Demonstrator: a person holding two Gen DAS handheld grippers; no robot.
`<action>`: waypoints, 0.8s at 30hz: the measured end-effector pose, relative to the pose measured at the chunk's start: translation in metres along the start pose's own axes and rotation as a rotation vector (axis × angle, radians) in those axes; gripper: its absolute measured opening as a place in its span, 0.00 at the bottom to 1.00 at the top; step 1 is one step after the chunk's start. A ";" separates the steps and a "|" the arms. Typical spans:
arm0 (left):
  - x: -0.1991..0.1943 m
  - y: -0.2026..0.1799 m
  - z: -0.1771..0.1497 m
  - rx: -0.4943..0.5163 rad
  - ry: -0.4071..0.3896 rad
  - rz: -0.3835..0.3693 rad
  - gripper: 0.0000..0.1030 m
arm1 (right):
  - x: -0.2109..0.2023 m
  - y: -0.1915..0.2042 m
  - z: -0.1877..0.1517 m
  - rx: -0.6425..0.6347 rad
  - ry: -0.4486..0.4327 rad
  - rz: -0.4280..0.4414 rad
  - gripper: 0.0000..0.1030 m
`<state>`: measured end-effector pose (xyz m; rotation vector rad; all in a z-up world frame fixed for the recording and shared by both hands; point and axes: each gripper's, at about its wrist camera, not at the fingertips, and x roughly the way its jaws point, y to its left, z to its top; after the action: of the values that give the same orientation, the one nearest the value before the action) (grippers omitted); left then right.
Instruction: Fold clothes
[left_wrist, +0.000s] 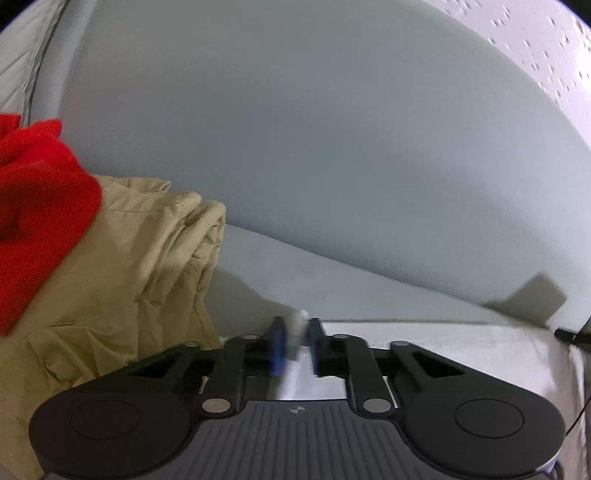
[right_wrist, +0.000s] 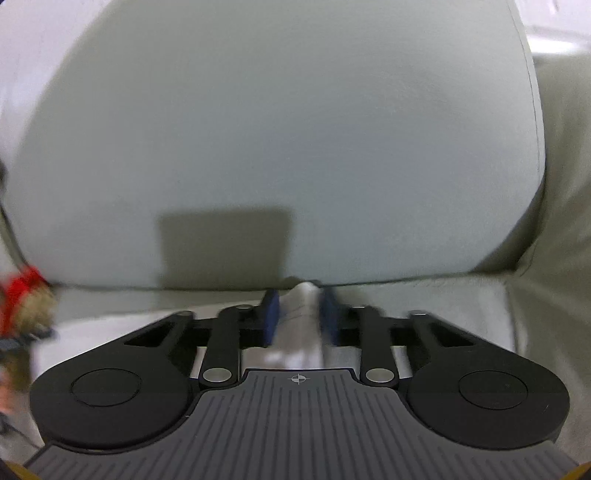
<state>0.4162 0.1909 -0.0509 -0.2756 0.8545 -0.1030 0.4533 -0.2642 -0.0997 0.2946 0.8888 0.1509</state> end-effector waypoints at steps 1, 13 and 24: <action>-0.002 0.002 0.000 -0.012 -0.007 -0.002 0.03 | -0.001 0.003 -0.002 -0.013 -0.012 -0.019 0.06; -0.086 -0.016 -0.025 -0.053 -0.162 -0.082 0.03 | -0.078 0.019 -0.017 0.146 -0.144 -0.054 0.03; -0.180 0.014 -0.102 -0.177 0.054 -0.006 0.03 | -0.215 -0.015 -0.119 0.330 -0.008 -0.026 0.03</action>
<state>0.2211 0.2198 0.0132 -0.4432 0.9181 -0.0403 0.2265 -0.3095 -0.0161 0.5901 0.9085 -0.0229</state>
